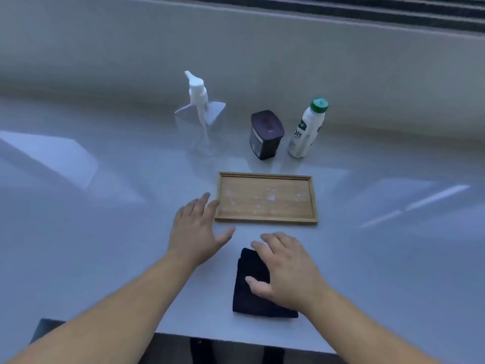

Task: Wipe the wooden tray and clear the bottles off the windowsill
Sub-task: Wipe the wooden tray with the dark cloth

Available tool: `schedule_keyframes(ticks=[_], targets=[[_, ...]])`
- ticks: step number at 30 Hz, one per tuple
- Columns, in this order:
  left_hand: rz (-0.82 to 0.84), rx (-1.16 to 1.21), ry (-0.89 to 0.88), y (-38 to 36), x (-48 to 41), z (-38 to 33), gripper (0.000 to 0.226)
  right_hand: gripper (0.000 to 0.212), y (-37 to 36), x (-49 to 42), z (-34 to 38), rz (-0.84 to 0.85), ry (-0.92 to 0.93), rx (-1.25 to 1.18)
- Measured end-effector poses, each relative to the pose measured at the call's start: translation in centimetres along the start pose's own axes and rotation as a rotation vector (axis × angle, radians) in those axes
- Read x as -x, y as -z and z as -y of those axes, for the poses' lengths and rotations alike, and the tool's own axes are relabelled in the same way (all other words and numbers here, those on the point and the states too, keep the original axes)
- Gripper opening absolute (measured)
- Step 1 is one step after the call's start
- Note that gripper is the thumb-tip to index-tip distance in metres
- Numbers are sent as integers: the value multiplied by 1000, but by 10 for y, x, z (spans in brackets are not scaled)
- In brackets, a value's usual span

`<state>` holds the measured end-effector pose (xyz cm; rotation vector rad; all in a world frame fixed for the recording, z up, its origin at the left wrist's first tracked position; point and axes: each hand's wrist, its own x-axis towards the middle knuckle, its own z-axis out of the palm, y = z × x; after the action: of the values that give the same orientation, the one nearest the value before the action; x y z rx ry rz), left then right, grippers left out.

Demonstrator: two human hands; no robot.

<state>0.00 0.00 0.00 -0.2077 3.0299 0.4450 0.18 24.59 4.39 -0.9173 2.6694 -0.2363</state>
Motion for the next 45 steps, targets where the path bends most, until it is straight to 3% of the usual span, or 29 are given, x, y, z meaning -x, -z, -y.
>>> schedule_keyframes(ticks=[4, 9, 13, 18, 20, 22, 25, 27, 30, 33, 38, 41, 45], targets=[[-29, 17, 75, -20, -12, 8, 93, 89, -41, 19, 6, 74, 93, -13], [-92, 51, 120, -41, -24, 7, 91, 97, -70, 35, -2, 25, 213, 33], [-111, 60, 147, -47, -29, 7, 92, 84, -79, 31, -11, -51, 235, -4], [-81, 41, 151, -47, -34, 8, 92, 42, -68, 18, -16, -231, 232, -66], [-83, 41, 152, -48, -35, 8, 93, 41, -54, 12, -19, -255, 101, -214], [-87, 42, 154, -50, -34, 10, 95, 40, -33, 6, -22, -268, -185, -508], [-100, 66, 159, -51, -35, 10, 96, 30, -1, -7, -36, -524, -541, -875], [-106, 73, 159, -52, -36, 10, 96, 27, 25, -17, -51, -700, -667, -948], [-115, 80, 157, -54, -35, 11, 96, 22, 55, -33, -76, -839, -634, -798], [-121, 75, 154, -54, -35, 11, 95, 30, 59, -59, -98, -741, -511, -614], [-130, 77, 150, -53, -36, 11, 93, 46, -2, -115, -88, -188, -518, -292], [-125, 79, 144, -54, -37, 11, 92, 45, -23, -138, -51, -244, -493, -285], [-95, 57, 133, -55, -38, 14, 87, 46, -32, -174, 6, -194, -287, -284]])
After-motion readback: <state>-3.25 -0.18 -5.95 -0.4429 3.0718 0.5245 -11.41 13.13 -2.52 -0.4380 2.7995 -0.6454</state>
